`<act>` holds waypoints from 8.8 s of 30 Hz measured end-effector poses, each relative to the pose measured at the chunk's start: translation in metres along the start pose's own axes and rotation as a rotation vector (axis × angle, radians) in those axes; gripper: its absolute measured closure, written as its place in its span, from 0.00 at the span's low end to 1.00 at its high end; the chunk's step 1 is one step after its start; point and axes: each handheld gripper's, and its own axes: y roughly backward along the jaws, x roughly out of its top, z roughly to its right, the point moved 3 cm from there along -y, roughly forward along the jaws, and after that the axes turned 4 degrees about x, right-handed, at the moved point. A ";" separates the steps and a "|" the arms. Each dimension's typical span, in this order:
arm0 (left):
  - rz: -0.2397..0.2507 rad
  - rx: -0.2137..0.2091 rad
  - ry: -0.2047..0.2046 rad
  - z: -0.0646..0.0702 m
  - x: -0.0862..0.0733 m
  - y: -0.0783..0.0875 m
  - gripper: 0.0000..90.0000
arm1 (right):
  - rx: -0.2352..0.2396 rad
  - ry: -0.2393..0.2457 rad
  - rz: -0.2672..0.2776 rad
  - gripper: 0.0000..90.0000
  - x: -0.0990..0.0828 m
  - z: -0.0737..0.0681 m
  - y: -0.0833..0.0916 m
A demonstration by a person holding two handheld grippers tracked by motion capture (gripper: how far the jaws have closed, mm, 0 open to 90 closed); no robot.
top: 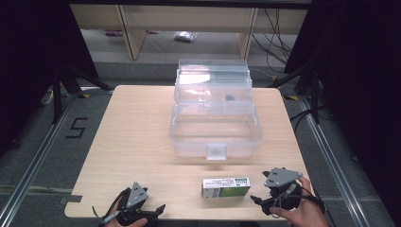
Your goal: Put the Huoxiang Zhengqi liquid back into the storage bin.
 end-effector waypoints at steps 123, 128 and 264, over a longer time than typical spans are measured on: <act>0.009 0.011 -0.007 -0.002 0.000 -0.001 0.17 | 0.335 0.467 -0.496 0.72 0.096 -0.010 -0.077; 0.012 0.003 0.002 -0.002 0.000 -0.001 0.17 | 0.338 0.473 -0.484 0.72 0.101 -0.004 -0.069; 0.028 -0.016 0.028 0.000 0.000 0.000 0.17 | 0.288 0.316 -0.504 0.72 0.135 0.167 -0.117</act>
